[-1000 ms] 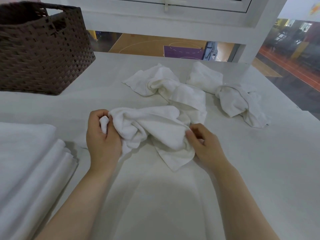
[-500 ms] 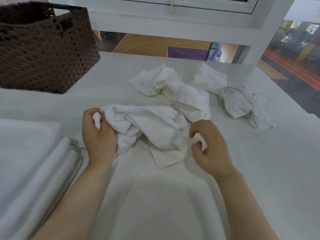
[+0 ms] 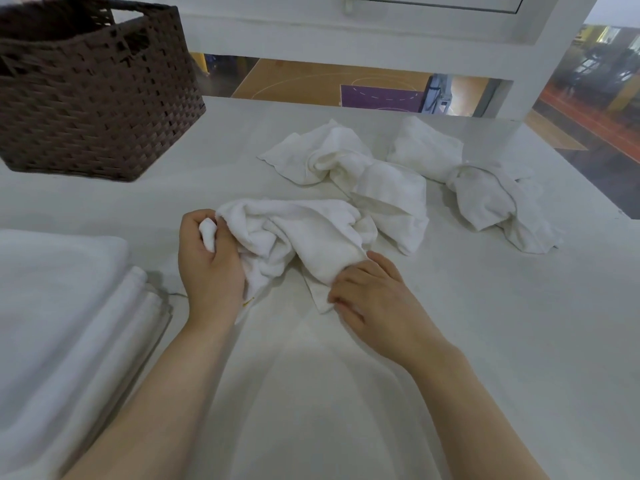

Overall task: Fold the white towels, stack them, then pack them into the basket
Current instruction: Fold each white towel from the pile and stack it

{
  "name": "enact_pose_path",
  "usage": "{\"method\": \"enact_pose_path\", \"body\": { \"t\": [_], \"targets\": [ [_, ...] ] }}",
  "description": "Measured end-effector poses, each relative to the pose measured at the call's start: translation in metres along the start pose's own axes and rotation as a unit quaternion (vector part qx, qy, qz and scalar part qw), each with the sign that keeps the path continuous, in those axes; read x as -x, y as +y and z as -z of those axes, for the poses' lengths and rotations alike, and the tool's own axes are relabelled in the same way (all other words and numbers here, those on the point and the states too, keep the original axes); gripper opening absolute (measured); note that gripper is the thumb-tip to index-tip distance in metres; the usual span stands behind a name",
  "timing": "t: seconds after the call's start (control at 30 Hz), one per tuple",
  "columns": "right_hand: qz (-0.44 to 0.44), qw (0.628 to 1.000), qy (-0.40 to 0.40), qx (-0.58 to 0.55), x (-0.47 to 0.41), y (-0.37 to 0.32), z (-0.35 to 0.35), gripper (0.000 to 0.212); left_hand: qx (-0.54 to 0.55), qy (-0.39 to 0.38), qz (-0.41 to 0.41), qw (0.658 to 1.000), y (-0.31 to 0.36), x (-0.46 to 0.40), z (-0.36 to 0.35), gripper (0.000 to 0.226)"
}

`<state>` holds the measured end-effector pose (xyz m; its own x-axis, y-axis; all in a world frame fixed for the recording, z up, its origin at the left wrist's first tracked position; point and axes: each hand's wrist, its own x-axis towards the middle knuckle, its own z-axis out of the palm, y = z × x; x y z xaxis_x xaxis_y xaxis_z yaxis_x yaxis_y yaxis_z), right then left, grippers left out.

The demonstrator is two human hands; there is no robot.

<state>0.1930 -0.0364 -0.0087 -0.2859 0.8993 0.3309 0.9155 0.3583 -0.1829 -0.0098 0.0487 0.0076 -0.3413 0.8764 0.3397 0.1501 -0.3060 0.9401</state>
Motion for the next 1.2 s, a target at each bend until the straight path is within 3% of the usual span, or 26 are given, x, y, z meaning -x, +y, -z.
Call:
{"method": "enact_pose_path", "body": {
  "t": [0.13,0.23,0.3,0.4,0.6,0.8,1.0,1.13,1.2],
  "targets": [
    [-0.012,0.996,0.083,-0.034,-0.005,-0.014,0.001,0.017,-0.007,-0.072,-0.041,0.997,0.001,0.006,-0.003,0.007],
    [-0.021,0.995,-0.027,-0.095,-0.001,-0.015,0.000,0.018,-0.012,-0.113,-0.052,0.992,0.001,0.012,-0.005,0.005],
    [-0.038,0.991,-0.079,-0.102,0.004,-0.006,-0.002,0.033,-0.011,-0.116,-0.053,0.992,0.000,0.012,-0.006,0.004],
    [-0.067,0.993,-0.058,-0.081,0.005,0.007,-0.006,0.045,-0.004,-0.100,-0.044,0.994,0.001,0.011,-0.005,0.004],
    [-0.082,0.996,-0.016,-0.015,-0.001,0.007,-0.018,0.022,0.002,-0.100,-0.041,0.994,0.002,0.011,-0.005,0.003],
    [-0.098,0.995,0.030,-0.015,-0.002,0.005,-0.019,0.019,-0.007,-0.108,-0.045,0.993,0.000,0.011,-0.005,0.007],
    [-0.016,0.989,0.113,-0.099,-0.007,-0.032,-0.004,0.014,-0.045,-0.176,-0.096,0.979,0.005,0.021,-0.007,0.023],
    [0.031,0.979,0.130,-0.152,-0.008,-0.051,-0.007,0.015,0.035,-0.294,-0.025,0.955,0.005,0.024,-0.007,0.003],
    [0.031,0.976,0.134,-0.167,-0.008,-0.049,-0.008,0.017,0.111,-0.334,0.036,0.935,0.004,0.026,-0.008,0.013]
  ]
}}
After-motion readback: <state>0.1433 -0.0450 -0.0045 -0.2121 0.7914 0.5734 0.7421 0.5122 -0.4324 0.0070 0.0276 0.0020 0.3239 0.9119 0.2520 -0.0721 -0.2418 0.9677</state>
